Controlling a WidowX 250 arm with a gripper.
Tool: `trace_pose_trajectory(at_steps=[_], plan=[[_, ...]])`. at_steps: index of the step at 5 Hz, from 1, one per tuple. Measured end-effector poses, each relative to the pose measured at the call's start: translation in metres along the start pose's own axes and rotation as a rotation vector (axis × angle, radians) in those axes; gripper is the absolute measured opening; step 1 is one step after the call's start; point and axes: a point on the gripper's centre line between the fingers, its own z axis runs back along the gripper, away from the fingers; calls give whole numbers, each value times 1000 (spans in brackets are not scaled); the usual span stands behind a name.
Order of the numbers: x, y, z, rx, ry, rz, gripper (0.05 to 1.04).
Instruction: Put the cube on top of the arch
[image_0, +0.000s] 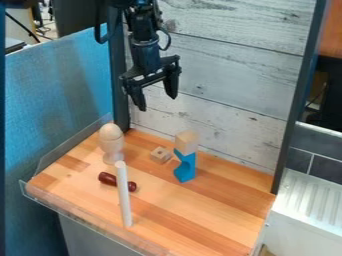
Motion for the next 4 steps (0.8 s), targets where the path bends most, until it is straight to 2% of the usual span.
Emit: trace_pose_trajectory(at_steps=[1,2,3,4], plan=[[-4,5,-18,27,35,9,1000],[-1,2,-31,6,22,48,1000],[-2,1,-43,-3,35,85,1000],[3,0,-54,-14,9,124,1000]])
